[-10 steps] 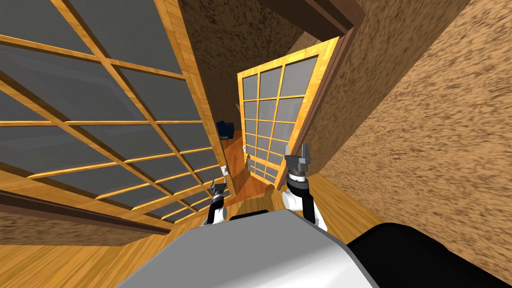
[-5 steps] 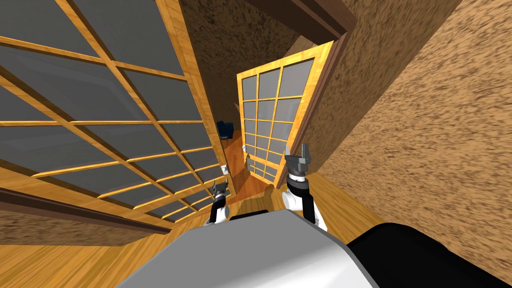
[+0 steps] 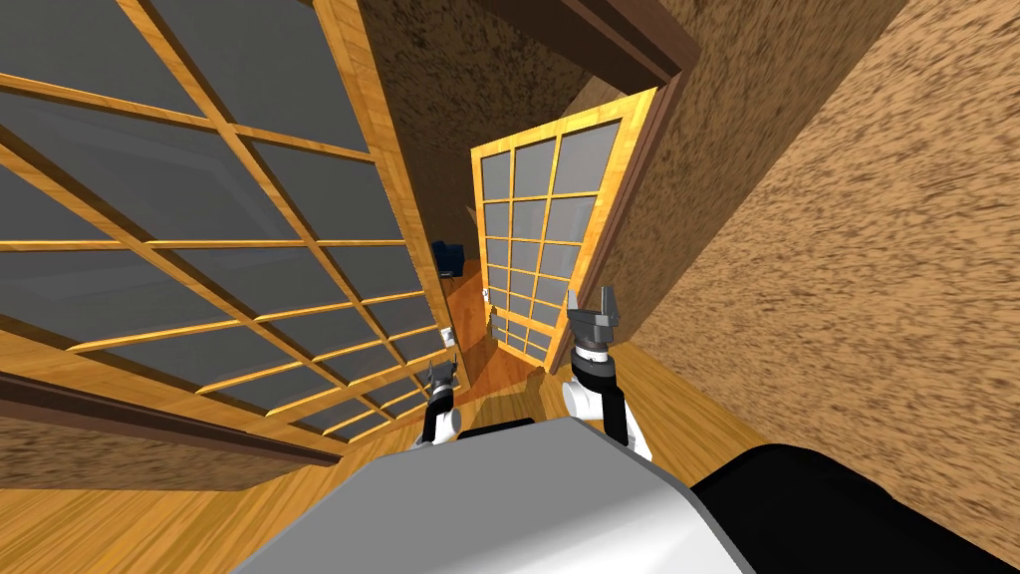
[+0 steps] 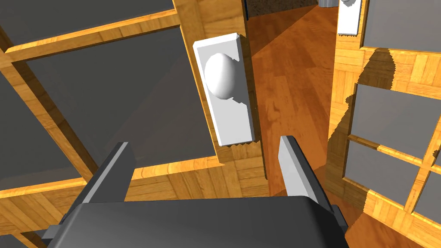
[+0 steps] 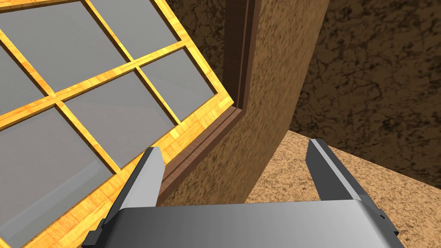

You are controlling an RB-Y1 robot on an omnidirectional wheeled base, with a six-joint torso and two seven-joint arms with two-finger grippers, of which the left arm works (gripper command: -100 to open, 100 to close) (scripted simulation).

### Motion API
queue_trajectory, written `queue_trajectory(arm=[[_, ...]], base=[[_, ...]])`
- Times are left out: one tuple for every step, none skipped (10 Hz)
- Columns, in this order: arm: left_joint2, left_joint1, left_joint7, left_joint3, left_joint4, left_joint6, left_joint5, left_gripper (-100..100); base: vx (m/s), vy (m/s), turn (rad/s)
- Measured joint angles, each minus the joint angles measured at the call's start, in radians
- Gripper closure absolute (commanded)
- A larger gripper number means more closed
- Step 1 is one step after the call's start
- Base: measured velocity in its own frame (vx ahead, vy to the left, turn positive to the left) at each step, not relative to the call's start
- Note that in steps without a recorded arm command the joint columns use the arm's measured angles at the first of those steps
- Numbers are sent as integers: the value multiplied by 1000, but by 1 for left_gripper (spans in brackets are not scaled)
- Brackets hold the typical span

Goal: Push the door open

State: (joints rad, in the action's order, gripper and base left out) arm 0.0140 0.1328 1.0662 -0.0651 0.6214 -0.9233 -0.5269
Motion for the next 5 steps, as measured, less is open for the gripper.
queue_trajectory(arm=[[4, 1, 23, -6, -1, 1, -11, -100], [9, 7, 45, -12, -11, -2, -23, -100], [12, 7, 63, -16, -9, 0, -32, -100], [16, 5, 80, -22, -5, 3, -42, -100], [16, 5, 85, -23, -5, 3, -43, -100]], base=[[-29, 8, -12], [-25, 6, -14], [-23, 5, -15], [-10, 2, -4], [103, 39, -20]])
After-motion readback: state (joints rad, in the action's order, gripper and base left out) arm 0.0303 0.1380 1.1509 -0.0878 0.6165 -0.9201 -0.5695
